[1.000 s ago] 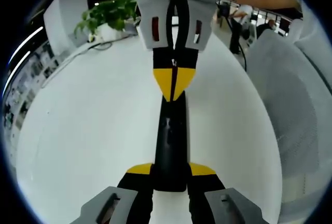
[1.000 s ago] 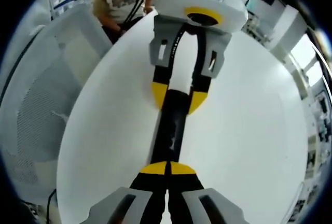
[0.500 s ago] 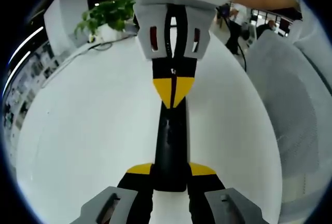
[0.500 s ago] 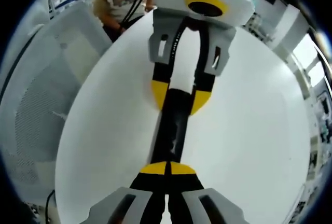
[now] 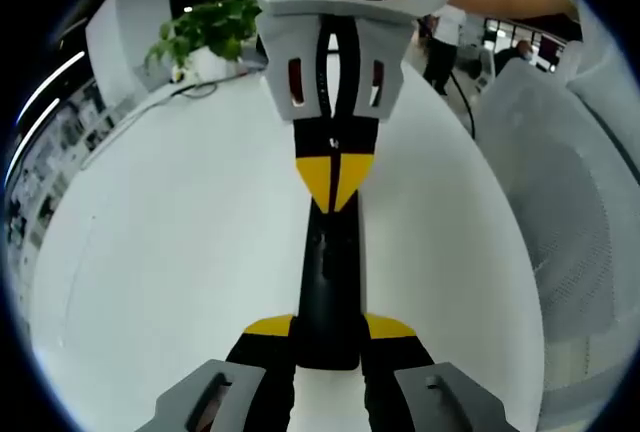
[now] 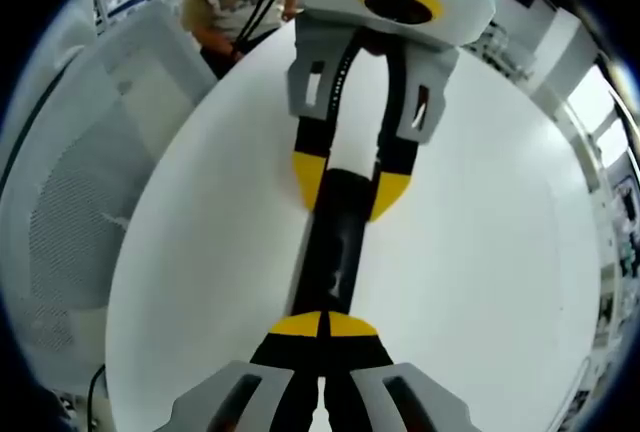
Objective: Press the specified remote control buttons in sequence, fully releasing each button before pressing the next.
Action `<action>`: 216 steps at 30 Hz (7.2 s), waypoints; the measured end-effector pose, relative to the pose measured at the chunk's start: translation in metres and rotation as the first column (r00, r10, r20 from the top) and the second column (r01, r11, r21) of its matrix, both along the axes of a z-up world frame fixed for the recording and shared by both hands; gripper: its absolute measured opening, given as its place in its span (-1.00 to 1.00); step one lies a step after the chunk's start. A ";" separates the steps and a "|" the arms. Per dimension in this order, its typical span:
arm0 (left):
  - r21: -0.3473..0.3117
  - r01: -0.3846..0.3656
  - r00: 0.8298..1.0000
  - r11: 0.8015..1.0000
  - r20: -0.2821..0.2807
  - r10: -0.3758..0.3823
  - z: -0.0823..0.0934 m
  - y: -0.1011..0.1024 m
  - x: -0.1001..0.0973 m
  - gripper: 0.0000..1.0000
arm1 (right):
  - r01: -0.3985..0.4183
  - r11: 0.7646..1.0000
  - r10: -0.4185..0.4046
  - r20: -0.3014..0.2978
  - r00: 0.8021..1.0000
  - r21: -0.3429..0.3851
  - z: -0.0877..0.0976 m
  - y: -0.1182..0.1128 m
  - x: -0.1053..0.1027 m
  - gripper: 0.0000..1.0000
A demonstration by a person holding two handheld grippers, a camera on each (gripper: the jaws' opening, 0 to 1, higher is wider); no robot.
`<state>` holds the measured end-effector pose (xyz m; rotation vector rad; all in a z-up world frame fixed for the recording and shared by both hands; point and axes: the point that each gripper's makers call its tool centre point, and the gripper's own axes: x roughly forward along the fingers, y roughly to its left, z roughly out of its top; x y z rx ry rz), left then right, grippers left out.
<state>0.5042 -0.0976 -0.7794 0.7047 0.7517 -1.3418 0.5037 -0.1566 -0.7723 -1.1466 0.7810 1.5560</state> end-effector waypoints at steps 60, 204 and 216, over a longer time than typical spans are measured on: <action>-0.002 0.000 1.000 1.000 0.002 0.000 0.001 0.000 0.000 -0.53 | -0.003 1.000 0.003 0.019 1.000 -0.017 -0.001 0.000 0.001 -1.00; -0.025 -0.015 1.000 1.000 -0.002 0.015 0.000 -0.001 0.000 -0.54 | -0.056 0.997 0.053 -0.044 0.998 -0.058 -0.004 0.022 0.010 -1.00; -0.024 -0.016 1.000 1.000 -0.005 0.016 0.000 -0.002 0.000 -0.53 | -0.041 0.999 0.040 -0.035 0.999 -0.016 -0.003 0.022 0.011 -1.00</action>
